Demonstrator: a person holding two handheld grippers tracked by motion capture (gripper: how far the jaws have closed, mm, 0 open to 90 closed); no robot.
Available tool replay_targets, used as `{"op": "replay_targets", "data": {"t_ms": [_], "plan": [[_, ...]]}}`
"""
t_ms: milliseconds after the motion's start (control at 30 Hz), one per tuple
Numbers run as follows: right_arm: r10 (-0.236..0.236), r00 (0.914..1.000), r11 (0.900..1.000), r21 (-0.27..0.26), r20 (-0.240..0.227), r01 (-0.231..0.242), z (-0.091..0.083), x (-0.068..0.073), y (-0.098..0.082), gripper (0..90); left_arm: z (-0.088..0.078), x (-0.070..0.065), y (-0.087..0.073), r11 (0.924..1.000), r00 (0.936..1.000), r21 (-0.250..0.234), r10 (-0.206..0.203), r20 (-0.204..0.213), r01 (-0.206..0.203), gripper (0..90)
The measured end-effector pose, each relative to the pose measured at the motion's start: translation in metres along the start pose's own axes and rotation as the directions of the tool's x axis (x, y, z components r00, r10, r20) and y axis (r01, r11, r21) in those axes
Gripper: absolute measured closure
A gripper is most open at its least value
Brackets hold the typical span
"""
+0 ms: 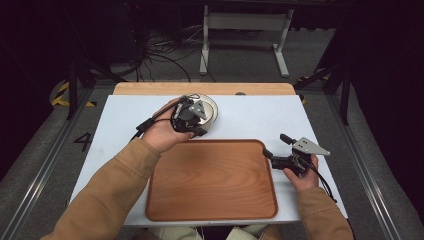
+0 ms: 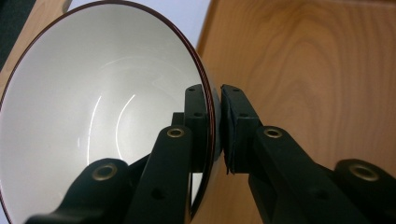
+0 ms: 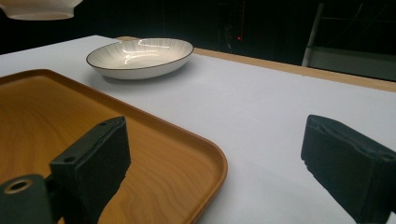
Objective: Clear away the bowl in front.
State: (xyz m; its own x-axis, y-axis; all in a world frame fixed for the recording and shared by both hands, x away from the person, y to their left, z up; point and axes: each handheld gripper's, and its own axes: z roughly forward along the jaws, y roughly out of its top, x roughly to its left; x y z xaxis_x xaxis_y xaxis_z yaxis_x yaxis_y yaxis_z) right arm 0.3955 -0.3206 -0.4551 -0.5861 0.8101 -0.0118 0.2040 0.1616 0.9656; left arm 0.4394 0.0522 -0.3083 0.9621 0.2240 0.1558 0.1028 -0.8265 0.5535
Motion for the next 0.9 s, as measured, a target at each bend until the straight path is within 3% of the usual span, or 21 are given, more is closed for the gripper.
{"op": "replay_targets", "data": {"t_ms": [67,400,900], "plan": [[0.002,1.0000,1.000,0.001,-0.001,-0.002,0.000,0.000,0.000,8.5,-0.002,-0.006,0.002,0.9996,0.9995,0.000,0.027,0.013,-0.027,82.0],[0.000,1.0000,1.000,0.001,-0.002,0.000,0.000,0.000,0.000,8.5,-0.007,-0.027,0.006,0.9962,0.9951,0.009,0.086,0.048,-0.087,82.0],[-0.001,1.0000,1.000,0.002,-0.003,0.001,0.000,0.000,0.000,8.5,-0.010,-0.051,0.011,0.9837,0.9792,0.024,0.175,0.103,-0.178,82.0]]}}
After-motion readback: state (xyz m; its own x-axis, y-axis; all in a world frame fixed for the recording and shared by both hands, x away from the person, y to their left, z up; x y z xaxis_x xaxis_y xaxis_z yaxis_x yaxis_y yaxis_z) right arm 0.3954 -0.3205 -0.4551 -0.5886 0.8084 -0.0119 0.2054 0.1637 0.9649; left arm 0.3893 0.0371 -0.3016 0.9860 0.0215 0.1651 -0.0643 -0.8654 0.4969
